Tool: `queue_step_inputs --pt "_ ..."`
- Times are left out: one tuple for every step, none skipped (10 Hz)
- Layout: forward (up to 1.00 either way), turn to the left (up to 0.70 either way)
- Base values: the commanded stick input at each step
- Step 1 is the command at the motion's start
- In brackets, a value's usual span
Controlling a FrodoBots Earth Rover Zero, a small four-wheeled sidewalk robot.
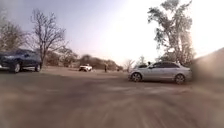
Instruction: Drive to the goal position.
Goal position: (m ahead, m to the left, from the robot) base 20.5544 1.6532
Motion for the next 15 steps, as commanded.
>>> queue_step_inputs --pt "0.70 0.00" --pt "0.70 0.00" --pt "0.70 0.00" --pt "0.70 0.00" --pt "0.70 0.00" --pt "0.70 0.00" --pt "0.70 0.00" --pt "0.70 0.00" --pt "0.70 0.00" --pt "0.70 0.00" --pt "0.70 0.00" --pt "0.70 0.00" --pt "0.70 0.00" --pt "0.70 0.00" --pt "0.70 0.00"
